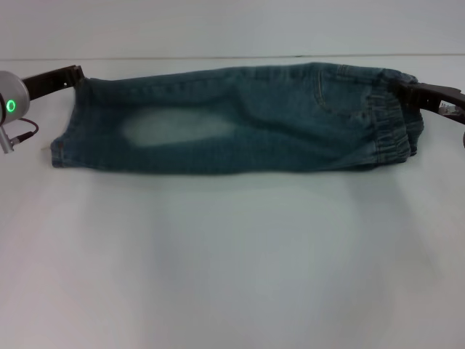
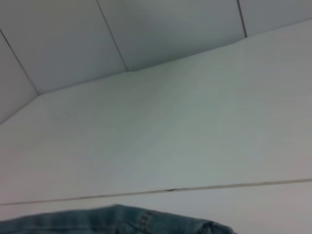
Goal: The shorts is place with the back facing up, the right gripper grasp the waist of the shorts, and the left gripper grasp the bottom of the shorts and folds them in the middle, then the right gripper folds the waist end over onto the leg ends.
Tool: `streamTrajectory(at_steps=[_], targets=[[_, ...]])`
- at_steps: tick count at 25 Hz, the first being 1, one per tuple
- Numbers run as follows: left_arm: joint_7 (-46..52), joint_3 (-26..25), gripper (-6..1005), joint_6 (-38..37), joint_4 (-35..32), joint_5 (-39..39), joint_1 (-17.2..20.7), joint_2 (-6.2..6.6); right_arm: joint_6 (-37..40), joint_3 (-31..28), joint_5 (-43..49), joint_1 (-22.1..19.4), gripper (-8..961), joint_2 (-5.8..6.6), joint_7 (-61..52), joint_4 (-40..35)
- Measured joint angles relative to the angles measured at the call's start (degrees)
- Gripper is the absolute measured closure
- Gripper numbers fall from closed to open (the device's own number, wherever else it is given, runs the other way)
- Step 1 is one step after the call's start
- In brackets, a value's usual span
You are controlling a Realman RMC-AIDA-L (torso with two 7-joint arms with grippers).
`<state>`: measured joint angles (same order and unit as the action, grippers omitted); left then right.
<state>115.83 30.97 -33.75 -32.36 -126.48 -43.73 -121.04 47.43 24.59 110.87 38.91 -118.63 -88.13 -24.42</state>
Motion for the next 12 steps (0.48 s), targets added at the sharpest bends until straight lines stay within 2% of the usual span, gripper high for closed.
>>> streamTrajectory(at_steps=[3,4,12], targets=[[-0.53,0.04,881,1.19,0.01,0.78,0.26,-0.40,-0.41,0.00,0.20,-0.07,881,-0.12,0.13,0.00],[-0.62,0.04,877,1.30,0.01,1.06,0.37,-0.45,-0.46,0.00,0.21,-0.12,842,-0.15,0.15,0.00],[-1.89,0.06,531,0.77,-0.20,2.42,1.73,-0.51,0.36,-0.25,0.06,-0.86,538,-0.02,-0.34,-0.49]])
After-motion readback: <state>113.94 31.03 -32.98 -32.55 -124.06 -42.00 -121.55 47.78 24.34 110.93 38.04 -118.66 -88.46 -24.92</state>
